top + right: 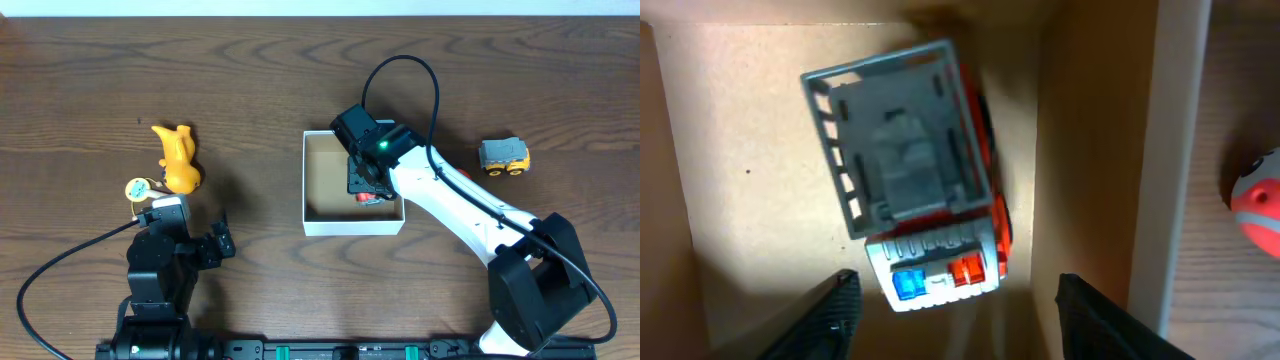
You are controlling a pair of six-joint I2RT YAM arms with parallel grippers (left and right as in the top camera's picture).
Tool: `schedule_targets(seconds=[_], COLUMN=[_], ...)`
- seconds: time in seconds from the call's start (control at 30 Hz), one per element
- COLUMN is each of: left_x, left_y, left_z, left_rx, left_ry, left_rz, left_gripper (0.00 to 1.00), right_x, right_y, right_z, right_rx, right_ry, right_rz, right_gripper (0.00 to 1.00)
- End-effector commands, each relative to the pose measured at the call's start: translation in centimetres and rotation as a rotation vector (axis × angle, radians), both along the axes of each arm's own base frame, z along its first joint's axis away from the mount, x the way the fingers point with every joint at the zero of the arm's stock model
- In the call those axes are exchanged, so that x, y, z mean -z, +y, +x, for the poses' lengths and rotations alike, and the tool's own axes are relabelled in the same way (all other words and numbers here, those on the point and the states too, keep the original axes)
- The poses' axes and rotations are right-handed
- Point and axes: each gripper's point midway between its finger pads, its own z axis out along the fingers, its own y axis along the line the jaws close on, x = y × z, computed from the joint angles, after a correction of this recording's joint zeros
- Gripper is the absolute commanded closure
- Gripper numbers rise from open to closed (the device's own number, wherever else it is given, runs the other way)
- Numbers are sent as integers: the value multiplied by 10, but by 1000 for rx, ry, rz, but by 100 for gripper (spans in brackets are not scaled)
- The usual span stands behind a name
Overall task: Pack container
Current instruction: 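Lower the fire truck into the box and open the right gripper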
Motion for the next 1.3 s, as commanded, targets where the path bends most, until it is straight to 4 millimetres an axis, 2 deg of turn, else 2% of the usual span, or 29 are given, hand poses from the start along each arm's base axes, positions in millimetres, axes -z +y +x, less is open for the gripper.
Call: schedule_targets(seconds=[0.0,0.23,0.33,0.5,0.57,0.67,0.77,0.87,1.07,1.27], left_x=[-10,-10,-10,-10,-10,-10,-11,-10,-10,-10], left_y=[1,1,1,1,1,1,1,1,1,1], left_z=[2,2,2,2,2,2,2,2,2,2], left_rx=[-11,-10,-10,-10,-10,-10,-10,-10,-10,-10], left_ry=[-22,-22,-22,-22,-22,-22,-22,-22,-22,-22], left_rz=[-7,-7,-7,-7,-7,-7,-7,-7,-7,-7], left_gripper=[2,2,2,2,2,2,2,2,2,2], right_x=[-5,-5,-7,-20,-28,-40,-43,-40,-19,5], right_y=[3,3,4,12,19,35,54,63,67,67], right_z=[6,6,9,16,21,25,22,20,24,38], right_rx=[-5,-5,-19,-87,-143,-283,-446,-485,-486,-470], right_ry=[-19,-20,-34,-73,-100,-138,-153,-157,-131,-141], right_rz=[1,1,0,10,14,12,18,18,4,-45], right_gripper=[33,33,40,70,85,96,98,99,99,99])
